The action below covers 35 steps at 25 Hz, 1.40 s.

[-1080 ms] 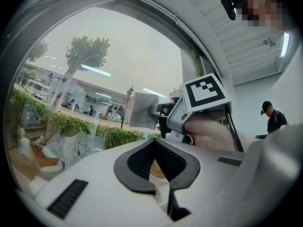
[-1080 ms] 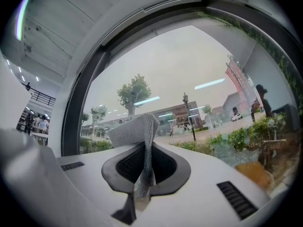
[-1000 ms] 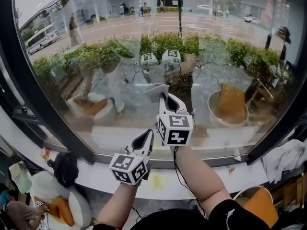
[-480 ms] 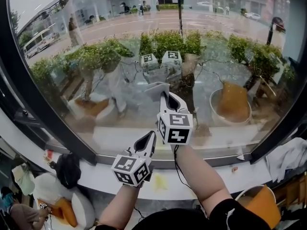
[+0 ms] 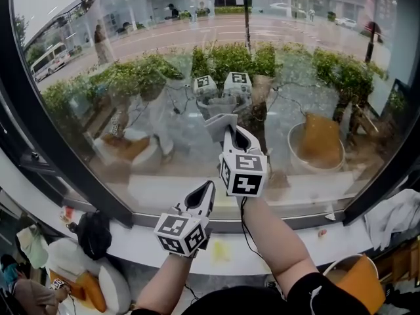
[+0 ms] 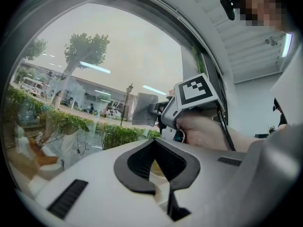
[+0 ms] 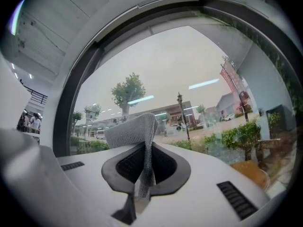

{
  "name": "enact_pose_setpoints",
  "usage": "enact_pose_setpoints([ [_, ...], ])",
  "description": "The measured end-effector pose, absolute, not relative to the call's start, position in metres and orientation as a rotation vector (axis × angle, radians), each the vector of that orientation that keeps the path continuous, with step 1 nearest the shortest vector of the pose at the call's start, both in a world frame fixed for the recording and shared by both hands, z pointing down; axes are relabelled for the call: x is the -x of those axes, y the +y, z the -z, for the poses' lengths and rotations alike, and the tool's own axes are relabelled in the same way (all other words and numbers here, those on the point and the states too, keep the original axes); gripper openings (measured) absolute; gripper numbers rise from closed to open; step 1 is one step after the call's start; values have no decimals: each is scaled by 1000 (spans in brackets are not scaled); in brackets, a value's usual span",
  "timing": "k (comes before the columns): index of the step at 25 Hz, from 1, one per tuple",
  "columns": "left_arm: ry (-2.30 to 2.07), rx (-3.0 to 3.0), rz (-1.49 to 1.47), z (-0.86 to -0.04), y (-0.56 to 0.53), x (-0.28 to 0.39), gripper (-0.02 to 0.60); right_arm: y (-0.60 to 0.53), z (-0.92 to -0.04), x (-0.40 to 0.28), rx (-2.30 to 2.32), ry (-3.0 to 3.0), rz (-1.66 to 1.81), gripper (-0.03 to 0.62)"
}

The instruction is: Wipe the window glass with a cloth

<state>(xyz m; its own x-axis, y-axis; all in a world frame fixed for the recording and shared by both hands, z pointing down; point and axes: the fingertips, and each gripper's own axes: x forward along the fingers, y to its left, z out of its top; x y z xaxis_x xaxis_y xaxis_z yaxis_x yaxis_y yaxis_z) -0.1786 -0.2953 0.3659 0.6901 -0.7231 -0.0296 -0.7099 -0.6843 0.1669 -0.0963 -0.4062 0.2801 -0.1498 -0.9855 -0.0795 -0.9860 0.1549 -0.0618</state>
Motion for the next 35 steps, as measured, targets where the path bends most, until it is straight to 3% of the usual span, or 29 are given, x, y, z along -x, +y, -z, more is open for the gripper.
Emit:
enact_pose_setpoints([
  [16,-1080,-2802,113,-368,-294,122,8,-396,-285,30,2046,2236,-7,38],
  [35,-817,-2880,65,-368,-274,-58,8,-351,-282,-163,2201,2065,-30,40],
])
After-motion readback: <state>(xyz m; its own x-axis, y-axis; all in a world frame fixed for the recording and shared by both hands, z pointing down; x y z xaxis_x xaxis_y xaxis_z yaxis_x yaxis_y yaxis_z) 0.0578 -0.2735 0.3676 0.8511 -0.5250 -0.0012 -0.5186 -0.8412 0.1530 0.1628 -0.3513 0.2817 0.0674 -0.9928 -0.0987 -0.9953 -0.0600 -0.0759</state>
